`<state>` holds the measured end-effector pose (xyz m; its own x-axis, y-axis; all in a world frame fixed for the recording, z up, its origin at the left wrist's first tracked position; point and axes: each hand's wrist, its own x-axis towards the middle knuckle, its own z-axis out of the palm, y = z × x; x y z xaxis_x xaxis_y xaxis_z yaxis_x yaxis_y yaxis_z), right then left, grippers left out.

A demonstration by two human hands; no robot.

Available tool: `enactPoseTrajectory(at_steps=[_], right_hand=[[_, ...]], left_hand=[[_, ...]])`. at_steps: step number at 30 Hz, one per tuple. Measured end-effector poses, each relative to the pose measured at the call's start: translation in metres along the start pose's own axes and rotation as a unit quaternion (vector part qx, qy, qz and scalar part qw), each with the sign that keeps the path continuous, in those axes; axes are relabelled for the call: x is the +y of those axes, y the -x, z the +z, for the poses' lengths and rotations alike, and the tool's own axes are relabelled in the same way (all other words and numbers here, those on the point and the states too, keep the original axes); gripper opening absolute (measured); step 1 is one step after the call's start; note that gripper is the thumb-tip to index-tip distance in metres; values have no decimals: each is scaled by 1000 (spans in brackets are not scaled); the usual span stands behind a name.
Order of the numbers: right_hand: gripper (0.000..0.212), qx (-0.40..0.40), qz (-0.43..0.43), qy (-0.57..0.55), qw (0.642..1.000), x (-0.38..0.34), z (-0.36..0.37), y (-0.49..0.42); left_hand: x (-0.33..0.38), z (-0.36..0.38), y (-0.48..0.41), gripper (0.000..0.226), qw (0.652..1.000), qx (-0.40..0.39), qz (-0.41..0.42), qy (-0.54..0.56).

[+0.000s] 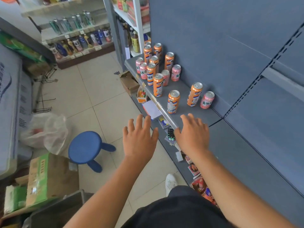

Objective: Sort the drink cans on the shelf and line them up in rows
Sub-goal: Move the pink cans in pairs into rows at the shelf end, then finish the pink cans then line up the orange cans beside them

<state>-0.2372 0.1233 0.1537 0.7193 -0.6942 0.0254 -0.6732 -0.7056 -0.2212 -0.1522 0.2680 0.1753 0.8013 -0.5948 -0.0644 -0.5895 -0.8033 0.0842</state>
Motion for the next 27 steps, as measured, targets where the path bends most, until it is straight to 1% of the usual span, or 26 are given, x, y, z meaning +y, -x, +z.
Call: enactPoseTrajectory(at_steps=[3,9,15,19,22,24,27], right_hand=[[42,-8,6,9,1000,7,2,-47],[31,-16,33,-21,999,5,9,-121],[19,-20,59,-35,997,-20,27,-179],[33,-30,87,-18,996,-52,37,-225],[39,-31,121,-26,992,-80,43,-259],[41,-34,142,-30,989,-98,46,-280],[36,-22,162,-42,986,-125,50,-303]], left_hand=[[9,-9,-45,50,1000,1,-3,-5],[11,-12,-119,50,1000,-29,5,-2],[-10,-3,-198,49,998,-48,33,-3],[-40,2,-259,52,996,-60,62,0],[-68,0,-306,53,993,-69,93,1],[-87,-3,-334,52,991,-72,115,4],[-109,-6,-373,51,987,-85,138,8]])
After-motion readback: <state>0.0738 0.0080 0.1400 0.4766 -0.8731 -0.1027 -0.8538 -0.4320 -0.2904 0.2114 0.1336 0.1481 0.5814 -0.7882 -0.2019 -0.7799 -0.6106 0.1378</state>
